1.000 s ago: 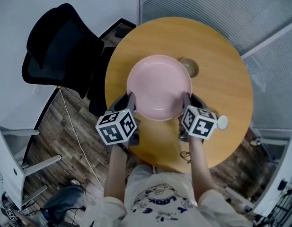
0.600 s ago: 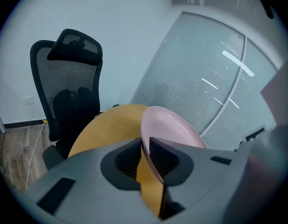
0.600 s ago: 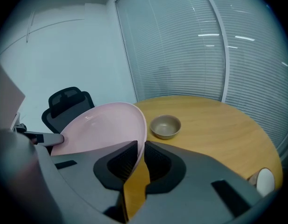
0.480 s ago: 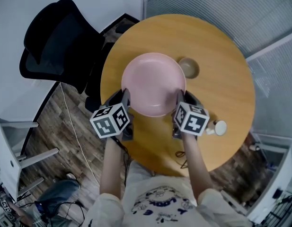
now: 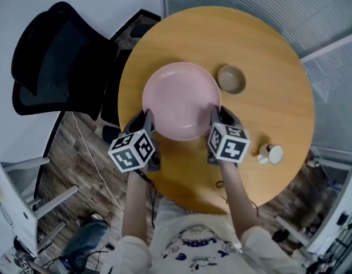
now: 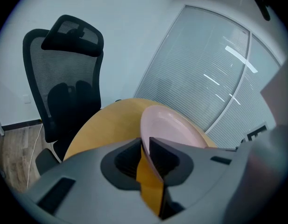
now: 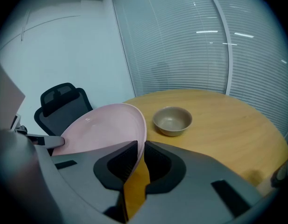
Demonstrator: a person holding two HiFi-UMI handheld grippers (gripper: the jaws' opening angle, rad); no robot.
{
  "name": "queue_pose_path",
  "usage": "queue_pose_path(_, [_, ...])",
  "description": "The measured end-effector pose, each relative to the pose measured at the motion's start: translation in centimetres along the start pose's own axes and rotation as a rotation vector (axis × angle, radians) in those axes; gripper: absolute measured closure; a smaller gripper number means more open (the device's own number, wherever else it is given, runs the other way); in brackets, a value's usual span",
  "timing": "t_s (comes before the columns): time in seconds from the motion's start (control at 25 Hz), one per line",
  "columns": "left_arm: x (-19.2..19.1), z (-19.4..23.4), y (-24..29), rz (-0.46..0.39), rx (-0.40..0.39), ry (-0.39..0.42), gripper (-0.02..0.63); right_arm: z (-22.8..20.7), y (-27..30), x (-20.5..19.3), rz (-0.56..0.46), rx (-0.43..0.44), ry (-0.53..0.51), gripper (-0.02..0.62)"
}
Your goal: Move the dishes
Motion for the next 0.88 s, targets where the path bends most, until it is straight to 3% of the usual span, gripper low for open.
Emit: queue_pose_path(0.88, [-1.3,3.4,5.9,0.112,-0.074,0.005,0.551,0.2,4.8,-3.6,0.065,-0.107,-0.004,0.554])
Point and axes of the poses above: the fingertips, and each gripper's own axes: y forward along the fingers, z to its left, x out of its top, the point moved 1 cm from there along -y, backward along the fingers, and after that the axes turned 15 degrees about -z, right-handed, at the moved point
